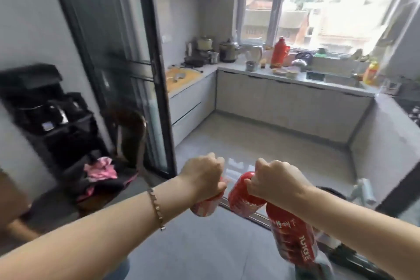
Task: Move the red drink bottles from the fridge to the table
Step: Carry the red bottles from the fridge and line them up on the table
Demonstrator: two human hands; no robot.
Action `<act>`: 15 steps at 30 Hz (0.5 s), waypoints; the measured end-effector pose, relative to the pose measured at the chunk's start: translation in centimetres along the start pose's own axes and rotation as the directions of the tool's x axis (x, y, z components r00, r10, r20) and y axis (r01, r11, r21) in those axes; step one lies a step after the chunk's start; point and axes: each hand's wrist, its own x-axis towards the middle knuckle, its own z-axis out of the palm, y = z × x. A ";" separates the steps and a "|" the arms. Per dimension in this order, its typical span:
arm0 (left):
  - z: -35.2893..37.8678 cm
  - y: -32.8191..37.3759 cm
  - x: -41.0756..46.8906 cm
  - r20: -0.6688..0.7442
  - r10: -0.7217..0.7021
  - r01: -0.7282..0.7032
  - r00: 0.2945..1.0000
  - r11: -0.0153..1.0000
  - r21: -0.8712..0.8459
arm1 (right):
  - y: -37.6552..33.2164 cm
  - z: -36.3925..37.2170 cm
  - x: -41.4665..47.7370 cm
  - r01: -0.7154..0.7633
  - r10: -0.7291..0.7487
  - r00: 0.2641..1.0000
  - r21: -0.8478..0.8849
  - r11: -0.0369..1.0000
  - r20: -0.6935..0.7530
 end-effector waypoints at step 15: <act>7.0 -33.2 -16.6 0.234 -0.777 0.797 0.584 0.604 0.014 | -37.1 6.4 25.4 0.694 -0.695 0.716 0.034 0.719 0.073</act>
